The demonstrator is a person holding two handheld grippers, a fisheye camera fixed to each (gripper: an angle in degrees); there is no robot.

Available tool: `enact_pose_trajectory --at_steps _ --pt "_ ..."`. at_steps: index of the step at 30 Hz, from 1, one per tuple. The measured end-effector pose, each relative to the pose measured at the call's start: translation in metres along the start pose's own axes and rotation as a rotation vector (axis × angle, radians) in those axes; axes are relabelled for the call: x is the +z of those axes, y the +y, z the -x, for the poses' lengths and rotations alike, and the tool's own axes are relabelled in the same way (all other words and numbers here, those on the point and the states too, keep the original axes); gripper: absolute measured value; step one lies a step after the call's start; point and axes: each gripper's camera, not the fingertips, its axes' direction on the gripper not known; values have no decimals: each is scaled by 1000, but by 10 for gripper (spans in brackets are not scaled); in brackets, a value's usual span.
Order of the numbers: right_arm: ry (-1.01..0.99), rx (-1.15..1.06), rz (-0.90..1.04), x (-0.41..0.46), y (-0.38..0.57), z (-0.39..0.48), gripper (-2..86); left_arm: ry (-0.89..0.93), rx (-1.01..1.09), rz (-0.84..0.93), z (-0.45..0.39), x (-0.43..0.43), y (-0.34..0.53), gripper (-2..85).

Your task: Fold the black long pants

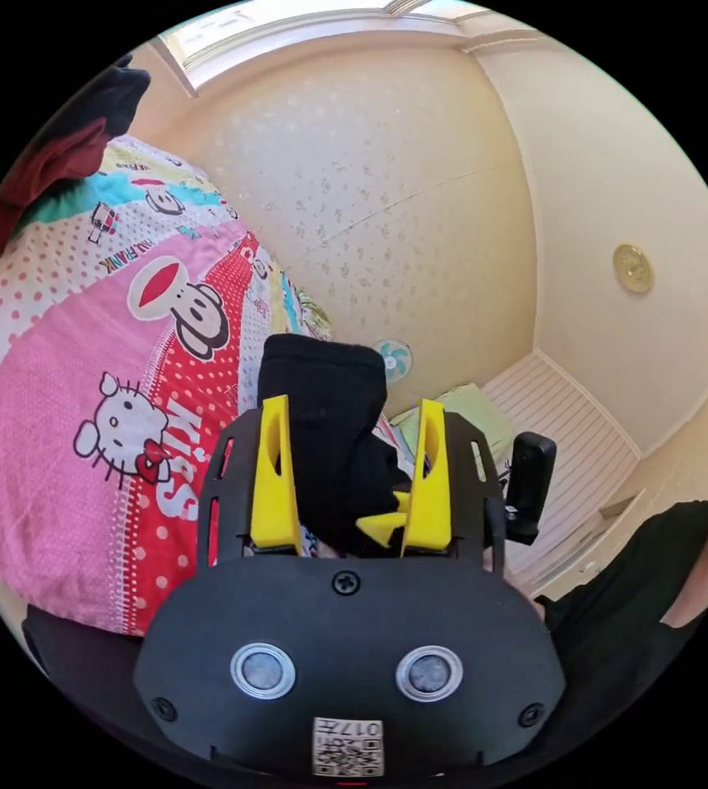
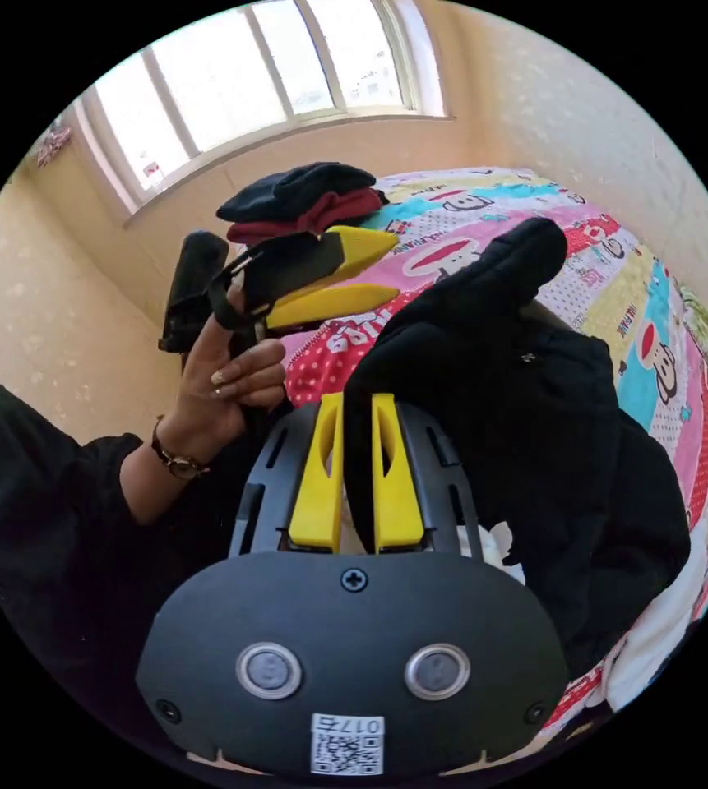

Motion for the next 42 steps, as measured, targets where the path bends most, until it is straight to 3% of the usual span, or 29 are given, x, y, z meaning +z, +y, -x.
enact_pose_trajectory --at_steps 2,4,6,9,11,14,18,22,24,25,28,31,34,38,42 --pt "-134 24 161 43 -6 -20 61 -69 -20 100 1 15 -5 225" --pt "-231 69 168 44 -8 -38 62 -180 -43 211 6 35 -6 220" --pt "-253 40 162 23 -9 -46 61 -329 -77 196 11 36 -4 184" --pt "-189 69 102 -40 -13 -74 55 -328 -135 192 21 38 0 187" --pt "23 204 -11 -92 -7 -122 75 -358 -146 201 22 42 2 201" --pt "249 437 15 -107 11 -203 126 -380 -201 153 19 42 11 212" --pt "67 609 200 -62 51 -263 123 -393 -265 68 10 39 30 208" --pt "-168 664 -65 -121 109 -243 53 -361 -324 153 4 49 52 167" --pt "-257 652 -219 -160 135 -227 41 -356 -383 200 7 56 78 76" --pt "-310 644 -293 -188 149 -215 36 -341 -397 187 7 53 83 70" --pt "-251 525 -433 -282 169 -165 26 -194 -437 127 0 28 93 52" --pt "-178 374 -653 -396 198 -105 20 -216 -256 81 -63 5 78 51" --pt "-79 263 -852 -505 237 -46 16 -169 -12 -88 -157 -36 64 50" --pt "56 128 -1121 -640 297 34 14 -269 365 -339 -309 -100 63 50" --pt "5 13 -1321 -715 339 69 14 -160 552 -552 -405 -153 81 50"
